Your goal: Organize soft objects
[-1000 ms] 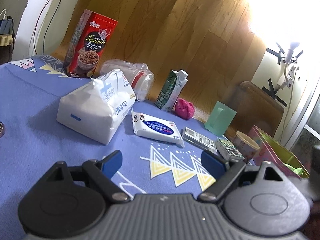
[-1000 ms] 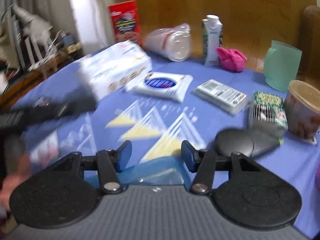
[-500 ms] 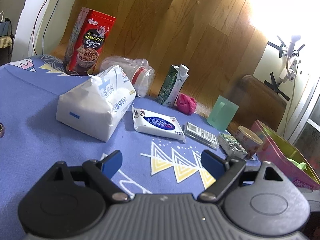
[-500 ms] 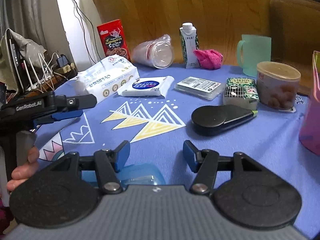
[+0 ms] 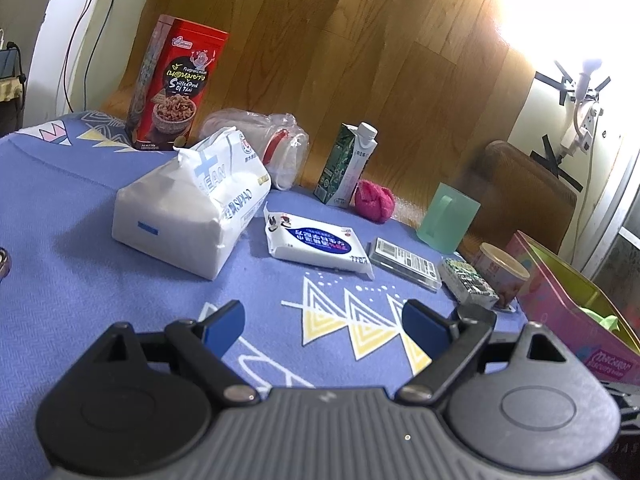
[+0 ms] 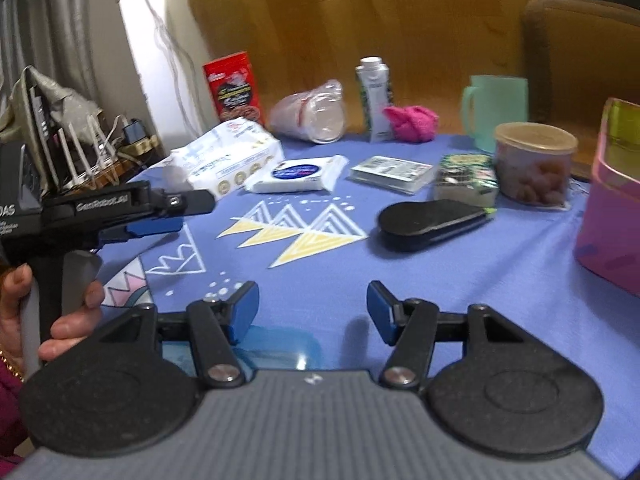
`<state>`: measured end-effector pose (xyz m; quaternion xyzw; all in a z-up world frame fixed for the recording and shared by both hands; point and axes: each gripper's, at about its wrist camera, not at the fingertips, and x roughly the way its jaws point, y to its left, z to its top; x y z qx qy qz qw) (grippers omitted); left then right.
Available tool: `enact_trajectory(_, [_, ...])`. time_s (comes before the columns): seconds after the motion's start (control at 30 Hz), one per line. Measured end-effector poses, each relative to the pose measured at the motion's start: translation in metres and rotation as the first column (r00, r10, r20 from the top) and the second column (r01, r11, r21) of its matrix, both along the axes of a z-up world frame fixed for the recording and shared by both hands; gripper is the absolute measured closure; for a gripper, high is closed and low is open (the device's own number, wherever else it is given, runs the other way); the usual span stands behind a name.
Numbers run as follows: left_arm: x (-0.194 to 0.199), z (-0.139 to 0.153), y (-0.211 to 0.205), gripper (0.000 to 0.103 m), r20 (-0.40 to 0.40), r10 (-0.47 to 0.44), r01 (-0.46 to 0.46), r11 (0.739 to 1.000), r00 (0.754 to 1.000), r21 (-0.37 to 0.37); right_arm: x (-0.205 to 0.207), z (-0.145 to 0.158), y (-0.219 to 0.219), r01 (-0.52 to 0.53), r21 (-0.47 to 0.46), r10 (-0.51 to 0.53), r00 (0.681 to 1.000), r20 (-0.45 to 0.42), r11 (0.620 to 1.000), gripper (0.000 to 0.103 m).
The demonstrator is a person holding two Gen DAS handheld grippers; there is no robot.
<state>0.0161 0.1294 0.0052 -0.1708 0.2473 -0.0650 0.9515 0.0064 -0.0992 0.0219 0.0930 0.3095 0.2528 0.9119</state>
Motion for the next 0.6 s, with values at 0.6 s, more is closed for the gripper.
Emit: enact_trajectory(0.6, [0.0026, -0.001, 0.0027, 0.014, -0.015, -0.011, 0.011, 1.0, 1.0, -0.02, -0.001, -0.0018, -0.0082, 0.029, 0.015, -0.029, 0.999, -0.014, 0.999, 0.038])
